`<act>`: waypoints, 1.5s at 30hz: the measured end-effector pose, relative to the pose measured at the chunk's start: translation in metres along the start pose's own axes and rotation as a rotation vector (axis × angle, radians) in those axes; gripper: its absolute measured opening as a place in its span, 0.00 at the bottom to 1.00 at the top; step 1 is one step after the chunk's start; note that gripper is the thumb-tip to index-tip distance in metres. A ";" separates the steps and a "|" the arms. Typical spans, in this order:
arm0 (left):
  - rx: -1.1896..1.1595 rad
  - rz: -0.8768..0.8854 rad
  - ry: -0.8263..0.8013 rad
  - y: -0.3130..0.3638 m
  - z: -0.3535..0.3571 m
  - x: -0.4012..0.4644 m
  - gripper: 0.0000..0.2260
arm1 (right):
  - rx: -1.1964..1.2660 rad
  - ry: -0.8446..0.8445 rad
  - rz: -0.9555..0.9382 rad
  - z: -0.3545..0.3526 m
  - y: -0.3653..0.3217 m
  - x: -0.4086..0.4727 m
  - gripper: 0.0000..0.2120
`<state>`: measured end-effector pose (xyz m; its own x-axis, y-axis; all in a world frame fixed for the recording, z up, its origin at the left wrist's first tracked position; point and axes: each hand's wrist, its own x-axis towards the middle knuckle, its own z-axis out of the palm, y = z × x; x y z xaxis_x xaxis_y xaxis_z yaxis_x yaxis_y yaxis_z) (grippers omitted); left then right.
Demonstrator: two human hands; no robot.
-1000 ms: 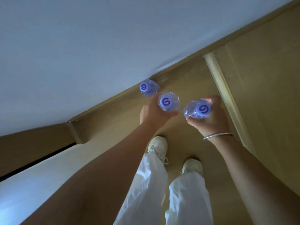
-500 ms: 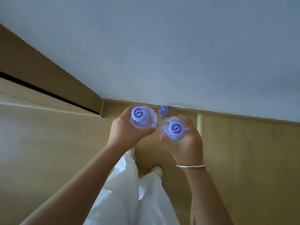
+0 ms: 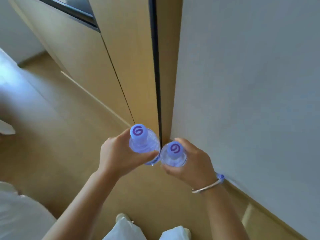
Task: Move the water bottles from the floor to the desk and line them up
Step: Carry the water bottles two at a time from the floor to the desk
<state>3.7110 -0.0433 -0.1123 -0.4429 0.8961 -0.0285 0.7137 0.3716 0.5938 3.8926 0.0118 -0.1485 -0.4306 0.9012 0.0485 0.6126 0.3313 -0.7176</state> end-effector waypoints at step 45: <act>-0.129 -0.708 0.596 -0.506 -0.395 0.310 0.16 | -0.090 -0.727 -0.638 0.473 -0.497 0.487 0.31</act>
<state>2.9981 -0.0496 -0.1039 -0.9824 0.1853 -0.0221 0.1208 0.7217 0.6816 3.0650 0.1540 -0.0969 -0.9854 0.1620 -0.0528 0.1573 0.7455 -0.6477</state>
